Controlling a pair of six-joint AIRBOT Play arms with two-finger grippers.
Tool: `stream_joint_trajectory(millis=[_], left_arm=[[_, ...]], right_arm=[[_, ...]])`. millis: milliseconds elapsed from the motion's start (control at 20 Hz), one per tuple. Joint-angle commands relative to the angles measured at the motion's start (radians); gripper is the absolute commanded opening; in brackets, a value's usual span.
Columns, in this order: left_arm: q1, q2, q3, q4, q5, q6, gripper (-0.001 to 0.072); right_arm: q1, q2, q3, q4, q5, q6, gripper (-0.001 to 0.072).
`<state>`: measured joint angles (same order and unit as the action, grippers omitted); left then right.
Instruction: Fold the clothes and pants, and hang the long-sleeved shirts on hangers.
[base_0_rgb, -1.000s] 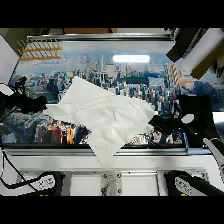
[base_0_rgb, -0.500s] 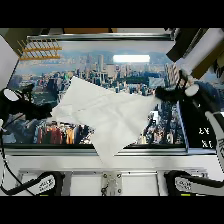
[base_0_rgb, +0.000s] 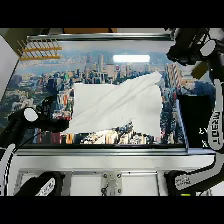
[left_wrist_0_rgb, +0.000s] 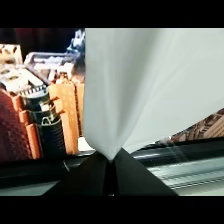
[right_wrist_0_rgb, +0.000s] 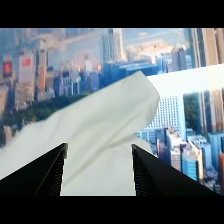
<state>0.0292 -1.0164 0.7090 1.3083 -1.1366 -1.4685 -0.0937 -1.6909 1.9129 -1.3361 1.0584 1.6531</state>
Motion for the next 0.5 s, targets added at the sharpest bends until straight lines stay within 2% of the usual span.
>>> stream_joint_trajectory(millis=[0,150,300,450], left_arm=[[-0.021,0.027,-0.023,0.002,0.034,-0.007,0.0005],[-0.021,0.027,-0.023,0.002,0.050,-0.006,0.0005],[-0.021,0.027,-0.023,0.002,0.050,-0.006,0.0005],[-0.021,0.027,-0.023,0.002,0.048,-0.006,0.0005]], right_arm=[[-0.032,0.007,-0.022,-0.019,0.262,-0.143,0.0435],[-0.103,0.074,-0.224,-0.015,0.319,-0.134,0.0436],[-0.178,0.132,-0.467,0.001,0.268,-0.082,0.0439],[-0.242,0.135,-0.658,0.182,0.156,-0.120,0.0443]])
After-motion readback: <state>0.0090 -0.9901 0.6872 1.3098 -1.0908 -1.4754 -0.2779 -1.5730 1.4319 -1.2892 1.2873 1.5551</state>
